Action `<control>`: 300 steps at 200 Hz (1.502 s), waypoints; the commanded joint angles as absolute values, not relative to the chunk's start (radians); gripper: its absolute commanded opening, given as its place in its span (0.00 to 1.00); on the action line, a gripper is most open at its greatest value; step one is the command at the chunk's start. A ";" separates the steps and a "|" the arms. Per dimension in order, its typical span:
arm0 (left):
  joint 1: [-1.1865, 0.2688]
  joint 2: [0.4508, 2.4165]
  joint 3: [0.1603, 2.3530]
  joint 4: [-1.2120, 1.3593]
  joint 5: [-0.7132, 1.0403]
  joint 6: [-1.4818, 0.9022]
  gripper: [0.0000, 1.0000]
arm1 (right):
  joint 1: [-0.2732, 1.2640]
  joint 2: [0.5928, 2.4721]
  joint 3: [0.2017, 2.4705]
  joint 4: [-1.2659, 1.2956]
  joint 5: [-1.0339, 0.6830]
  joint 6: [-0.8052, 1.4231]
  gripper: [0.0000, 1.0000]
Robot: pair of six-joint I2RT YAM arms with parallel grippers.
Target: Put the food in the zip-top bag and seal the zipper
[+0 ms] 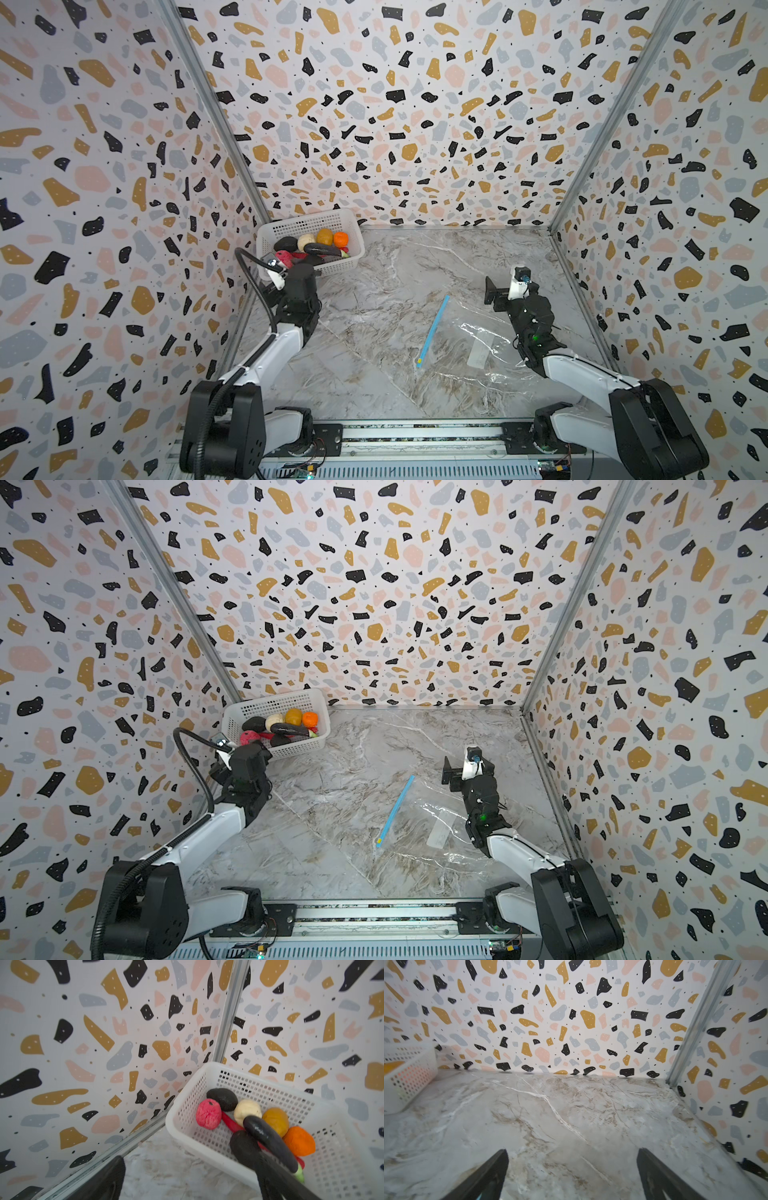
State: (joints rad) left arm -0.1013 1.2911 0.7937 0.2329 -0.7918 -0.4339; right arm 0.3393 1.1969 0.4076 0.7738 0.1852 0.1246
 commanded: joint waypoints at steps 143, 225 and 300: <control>-0.134 2.225 1.934 -0.305 0.009 -0.450 0.98 | 0.459 1.811 1.140 0.179 -0.264 0.466 0.99; -0.177 2.365 2.078 -0.374 0.047 -0.441 0.93 | 0.440 1.824 1.135 0.171 -0.257 0.479 0.99; -0.231 2.339 2.021 -0.403 0.066 -0.410 0.77 | 0.436 1.785 1.089 0.185 -0.240 0.490 0.99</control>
State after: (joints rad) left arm -0.2104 2.3676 2.0350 -0.3813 0.0406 -0.4316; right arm 0.4400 1.8336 1.1107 0.1871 -0.2497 0.4789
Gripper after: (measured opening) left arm 0.807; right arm 0.990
